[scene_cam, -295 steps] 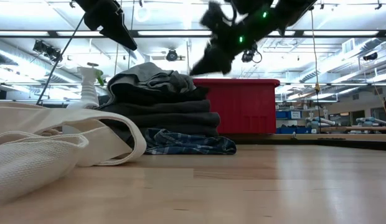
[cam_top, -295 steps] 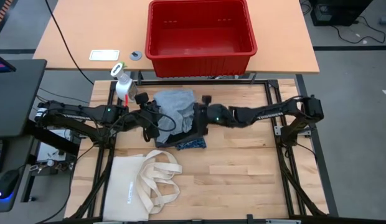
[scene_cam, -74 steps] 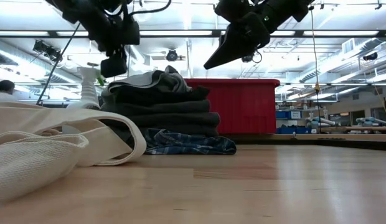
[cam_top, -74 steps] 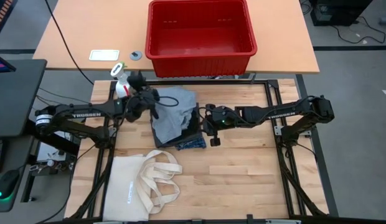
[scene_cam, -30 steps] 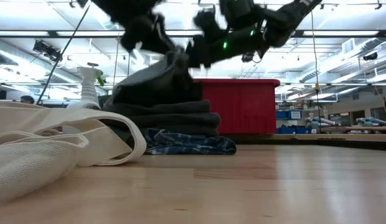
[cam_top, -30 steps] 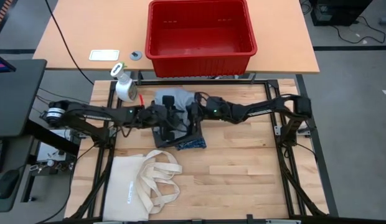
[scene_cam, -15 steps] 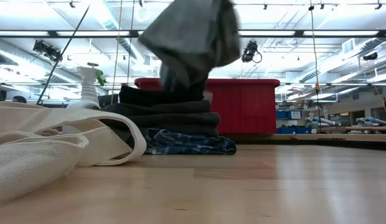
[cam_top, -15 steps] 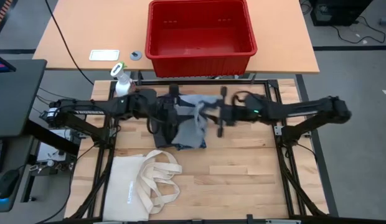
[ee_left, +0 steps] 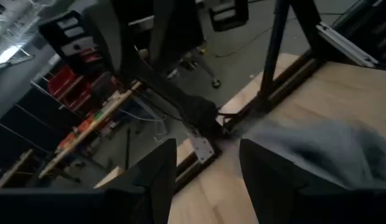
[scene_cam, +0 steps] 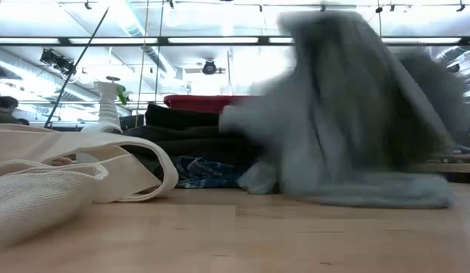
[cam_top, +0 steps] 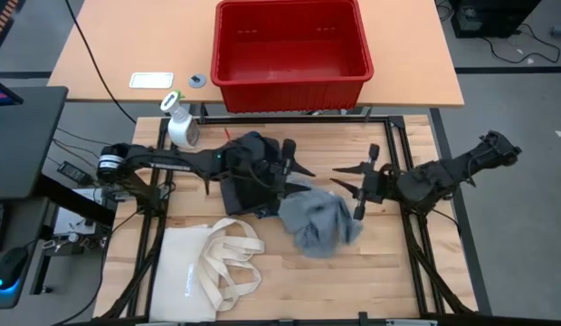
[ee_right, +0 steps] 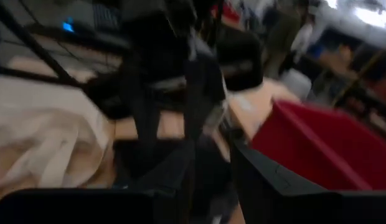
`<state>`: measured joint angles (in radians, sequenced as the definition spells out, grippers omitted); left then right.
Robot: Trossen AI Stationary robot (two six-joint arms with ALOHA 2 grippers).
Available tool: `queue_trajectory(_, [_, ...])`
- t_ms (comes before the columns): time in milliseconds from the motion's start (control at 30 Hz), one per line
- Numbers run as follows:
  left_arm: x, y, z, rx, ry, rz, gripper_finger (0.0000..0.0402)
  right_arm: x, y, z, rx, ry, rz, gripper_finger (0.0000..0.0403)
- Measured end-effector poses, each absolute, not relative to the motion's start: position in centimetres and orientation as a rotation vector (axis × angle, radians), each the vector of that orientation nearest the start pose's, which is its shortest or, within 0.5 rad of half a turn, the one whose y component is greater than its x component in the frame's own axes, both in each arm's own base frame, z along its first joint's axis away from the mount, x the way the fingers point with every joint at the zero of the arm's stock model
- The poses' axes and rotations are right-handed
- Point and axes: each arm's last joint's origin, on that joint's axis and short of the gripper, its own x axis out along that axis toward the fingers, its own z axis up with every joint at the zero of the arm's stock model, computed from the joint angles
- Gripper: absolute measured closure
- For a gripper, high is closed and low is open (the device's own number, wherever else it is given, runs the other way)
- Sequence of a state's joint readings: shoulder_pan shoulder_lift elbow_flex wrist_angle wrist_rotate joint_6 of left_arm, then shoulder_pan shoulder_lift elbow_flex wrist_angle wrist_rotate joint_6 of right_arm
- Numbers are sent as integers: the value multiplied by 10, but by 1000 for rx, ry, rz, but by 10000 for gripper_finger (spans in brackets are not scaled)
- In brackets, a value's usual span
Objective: Fold Laundry from Bin
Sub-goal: Fold the gray shirt
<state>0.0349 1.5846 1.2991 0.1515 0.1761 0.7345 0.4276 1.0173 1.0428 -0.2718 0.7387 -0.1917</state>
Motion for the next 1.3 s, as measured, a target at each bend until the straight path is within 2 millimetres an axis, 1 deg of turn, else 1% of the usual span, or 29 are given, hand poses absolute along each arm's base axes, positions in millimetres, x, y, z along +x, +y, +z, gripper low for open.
queue_trajectory(167, [366, 6, 333, 652, 202, -230, 221, 196, 75, 353, -236, 373, -314, 289])
queue_trajectory(233, [357, 5, 332, 585, 285, -247, 221, 196, 76, 348, -194, 405, -326, 289])
queue_trajectory(333, [349, 8, 323, 455, 442, -260, 221, 200, 78, 341, -147, 439, -331, 289])
queue_trajectory(400, [343, 12, 306, 363, 614, -267, 221, 206, 81, 335, -138, 455, -336, 289])
queue_trajectory(433, [344, 15, 296, 336, 683, -254, 221, 210, 83, 332, -146, 469, -336, 289])
queue_trajectory(533, [340, 26, 271, 270, 864, -89, 221, 223, 89, 319, -180, 513, -339, 289])
queue_trajectory(567, [339, 31, 266, 251, 895, -31, 221, 227, 91, 314, -194, 529, -344, 289])
queue_trajectory(667, [333, 45, 250, 228, 944, 44, 221, 239, 94, 301, -223, 571, -360, 289])
queue_trajectory(767, [328, 60, 230, 211, 918, 90, 221, 249, 96, 290, -244, 600, -378, 290])
queue_trajectory(867, [320, 76, 205, 181, 916, 130, 221, 254, 98, 284, -254, 621, -380, 294])
queue_trajectory(933, [311, 84, 191, 146, 947, 140, 221, 254, 98, 282, -250, 627, -377, 298])
queue_trajectory(1000, [303, 88, 183, 109, 965, 127, 221, 254, 98, 282, -245, 630, -379, 301])
queue_trajectory(1100, [294, 87, 178, 65, 1001, 105, 221, 252, 97, 284, -232, 625, -382, 304])
queue_trajectory(1200, [281, 80, 176, 46, 1098, 75, 221, 251, 96, 286, -223, 616, -383, 304])
queue_trajectory(1300, [268, 75, 180, 28, 1189, 54, 221, 251, 96, 286, -212, 614, -386, 304])
